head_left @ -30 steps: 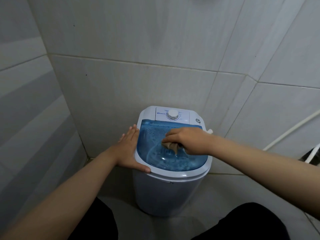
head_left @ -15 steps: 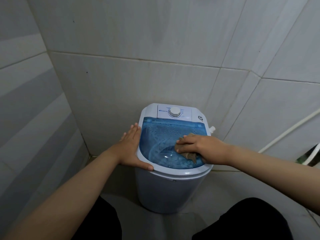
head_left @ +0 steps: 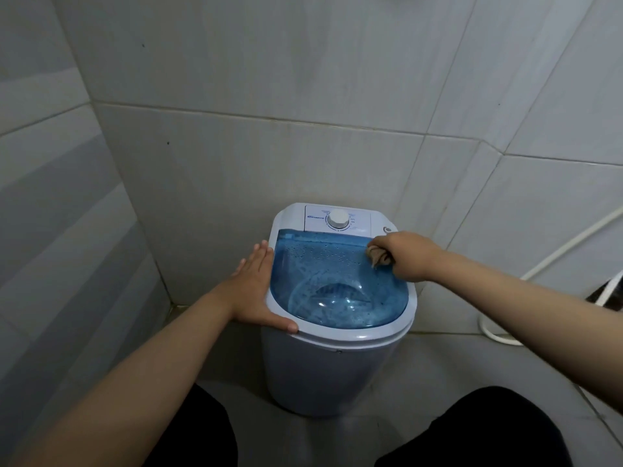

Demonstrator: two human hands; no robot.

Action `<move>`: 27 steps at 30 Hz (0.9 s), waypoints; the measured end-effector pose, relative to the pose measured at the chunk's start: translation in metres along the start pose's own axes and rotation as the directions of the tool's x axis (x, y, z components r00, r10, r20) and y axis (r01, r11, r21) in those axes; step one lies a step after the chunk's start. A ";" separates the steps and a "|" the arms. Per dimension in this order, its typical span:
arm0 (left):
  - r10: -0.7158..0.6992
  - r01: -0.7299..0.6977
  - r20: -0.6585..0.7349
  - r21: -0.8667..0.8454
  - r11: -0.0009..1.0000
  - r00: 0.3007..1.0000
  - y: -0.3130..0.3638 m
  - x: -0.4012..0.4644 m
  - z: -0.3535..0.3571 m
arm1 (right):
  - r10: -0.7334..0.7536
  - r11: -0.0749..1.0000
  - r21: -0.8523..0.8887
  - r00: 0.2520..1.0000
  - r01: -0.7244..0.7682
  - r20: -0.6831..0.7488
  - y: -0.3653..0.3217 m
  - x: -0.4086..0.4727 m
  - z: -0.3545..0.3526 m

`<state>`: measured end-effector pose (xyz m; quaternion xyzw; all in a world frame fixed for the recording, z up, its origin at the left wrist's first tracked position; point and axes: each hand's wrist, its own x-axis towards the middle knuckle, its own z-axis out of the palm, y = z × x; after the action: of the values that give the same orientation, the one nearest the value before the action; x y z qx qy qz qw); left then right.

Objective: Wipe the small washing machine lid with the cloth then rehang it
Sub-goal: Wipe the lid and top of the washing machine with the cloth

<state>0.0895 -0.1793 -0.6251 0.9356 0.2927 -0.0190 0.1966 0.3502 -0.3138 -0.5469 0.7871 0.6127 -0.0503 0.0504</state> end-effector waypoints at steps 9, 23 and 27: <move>0.011 -0.011 -0.006 -0.002 1.000 1.000 -0.001 0.002 0.001 | 0.018 0.992 -0.125 0.995 -0.030 -0.101 -0.027 -0.052 0.045; -0.043 0.043 0.002 -0.022 0.999 0.999 0.013 -0.005 -0.003 | -0.027 0.993 0.117 0.998 0.033 -0.052 -0.133 -0.087 0.025; -0.040 0.040 0.027 -0.023 0.999 0.999 0.018 -0.005 -0.011 | 0.058 0.837 0.546 0.998 -0.040 -0.016 -0.118 -0.062 0.011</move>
<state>0.0939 -0.1913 -0.6074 0.9268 0.3089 -0.0320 0.2113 0.2201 -0.3457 -0.5510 0.7850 0.5533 -0.2088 -0.1843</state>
